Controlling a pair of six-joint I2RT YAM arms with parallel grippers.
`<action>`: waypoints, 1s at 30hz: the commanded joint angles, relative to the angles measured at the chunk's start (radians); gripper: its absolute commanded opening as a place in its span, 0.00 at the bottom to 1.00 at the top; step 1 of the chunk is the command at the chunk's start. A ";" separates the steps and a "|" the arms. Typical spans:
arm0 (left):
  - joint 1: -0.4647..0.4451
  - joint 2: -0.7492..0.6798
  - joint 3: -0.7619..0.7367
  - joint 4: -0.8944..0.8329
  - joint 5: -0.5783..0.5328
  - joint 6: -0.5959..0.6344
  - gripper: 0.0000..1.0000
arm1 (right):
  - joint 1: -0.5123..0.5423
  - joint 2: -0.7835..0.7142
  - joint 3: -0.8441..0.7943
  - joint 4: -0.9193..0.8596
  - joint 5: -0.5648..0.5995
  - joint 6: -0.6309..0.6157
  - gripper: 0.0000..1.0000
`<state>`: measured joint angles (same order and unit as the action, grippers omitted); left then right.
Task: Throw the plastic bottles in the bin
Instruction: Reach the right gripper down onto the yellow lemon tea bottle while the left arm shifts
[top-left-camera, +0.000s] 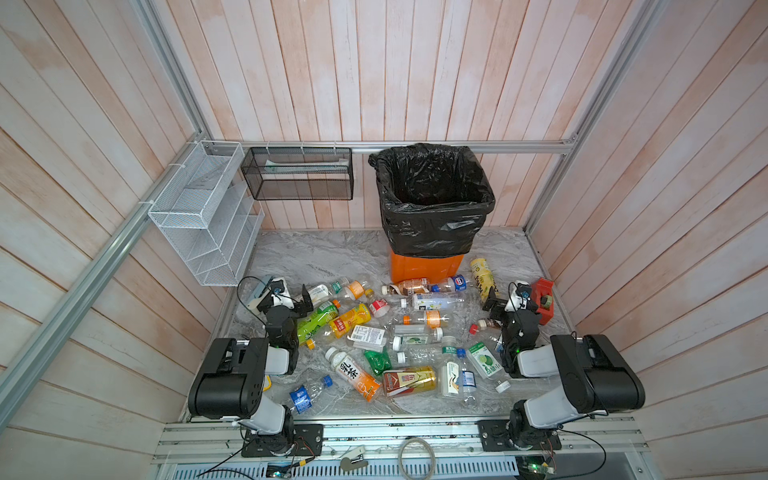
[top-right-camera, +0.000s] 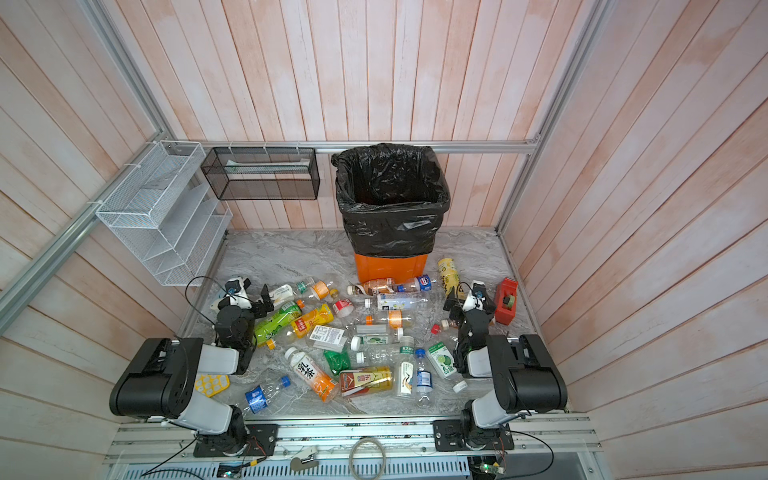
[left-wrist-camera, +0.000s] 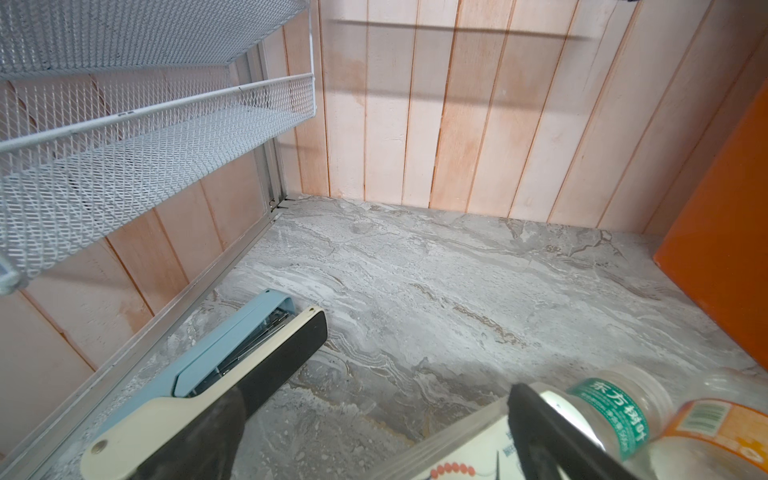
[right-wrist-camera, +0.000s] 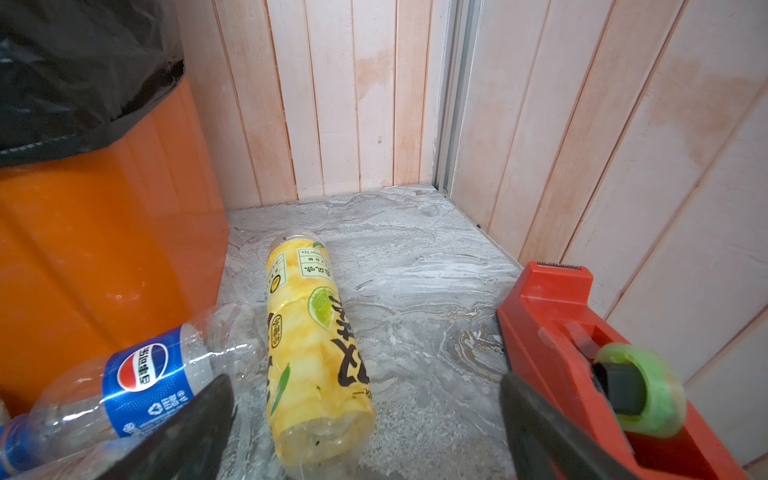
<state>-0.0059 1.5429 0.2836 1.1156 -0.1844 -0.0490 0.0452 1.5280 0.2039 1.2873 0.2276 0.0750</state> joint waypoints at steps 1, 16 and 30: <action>-0.003 -0.002 -0.012 0.020 -0.003 -0.008 1.00 | 0.006 0.006 0.000 0.027 0.013 -0.012 0.97; -0.029 -0.430 0.197 -0.626 -0.034 -0.140 0.99 | 0.004 -0.118 0.497 -1.001 -0.040 -0.020 0.90; -0.091 -0.462 0.239 -0.849 0.010 -0.198 1.00 | 0.001 0.096 0.804 -1.409 -0.092 -0.116 0.82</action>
<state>-0.0940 1.0790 0.4992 0.3218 -0.2024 -0.2310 0.0463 1.5959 0.9665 -0.0063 0.1566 -0.0051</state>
